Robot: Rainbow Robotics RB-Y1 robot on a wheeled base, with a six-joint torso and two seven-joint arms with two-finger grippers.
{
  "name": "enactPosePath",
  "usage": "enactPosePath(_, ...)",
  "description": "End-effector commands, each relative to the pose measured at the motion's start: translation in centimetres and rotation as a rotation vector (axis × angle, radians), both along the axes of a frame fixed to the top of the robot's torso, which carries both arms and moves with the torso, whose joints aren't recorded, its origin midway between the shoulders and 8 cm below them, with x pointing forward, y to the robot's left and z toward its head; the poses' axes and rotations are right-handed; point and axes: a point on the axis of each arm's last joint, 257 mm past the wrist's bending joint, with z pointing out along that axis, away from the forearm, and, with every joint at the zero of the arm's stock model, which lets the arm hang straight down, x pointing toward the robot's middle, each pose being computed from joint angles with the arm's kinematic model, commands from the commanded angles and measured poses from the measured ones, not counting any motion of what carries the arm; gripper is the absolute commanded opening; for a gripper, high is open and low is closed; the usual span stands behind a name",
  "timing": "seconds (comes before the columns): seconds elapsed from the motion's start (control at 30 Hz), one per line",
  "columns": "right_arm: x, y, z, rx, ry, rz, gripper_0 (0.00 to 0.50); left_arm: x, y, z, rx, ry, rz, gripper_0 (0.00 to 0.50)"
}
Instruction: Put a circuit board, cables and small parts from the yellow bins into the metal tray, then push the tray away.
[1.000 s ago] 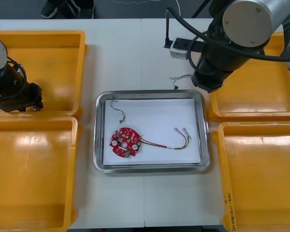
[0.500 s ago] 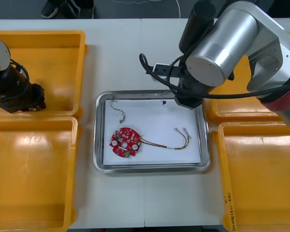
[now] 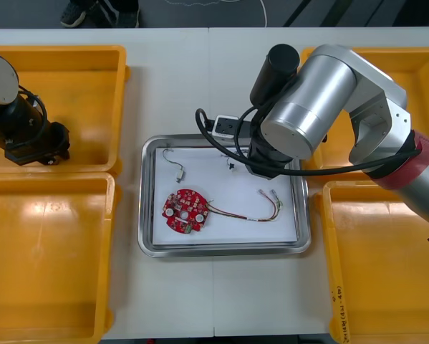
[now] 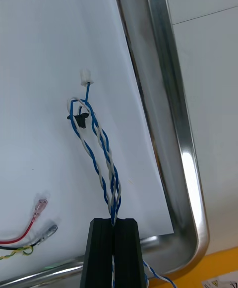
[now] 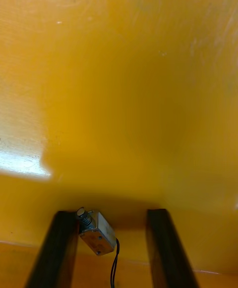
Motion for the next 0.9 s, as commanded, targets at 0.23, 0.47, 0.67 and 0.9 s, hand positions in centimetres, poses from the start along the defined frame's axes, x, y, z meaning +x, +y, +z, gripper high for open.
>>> enactPosePath(0.23, -0.2, 1.7, -2.8, -0.039, 0.006, 0.055, 0.000, 1.2, -1.4, 1.4, 0.032, -0.028, -0.106, 0.000)
enactPosePath(0.47, 0.4, 2.0, -4.3, -0.064, -0.010, 0.057, 0.000, 1.2, -1.4, 1.8, 0.036, -0.023, -0.101, 0.000)
enactPosePath(0.67, 0.4, 2.1, -4.6, -0.068, -0.007, 0.057, 0.000, 1.9, -0.6, 3.9, 0.051, -0.047, -0.088, 0.000)
enactPosePath(0.9, 0.4, 2.0, -4.7, -0.069, -0.004, 0.053, 0.212, 2.6, -0.1, 7.3, 0.040, -0.121, -0.078, 0.000)
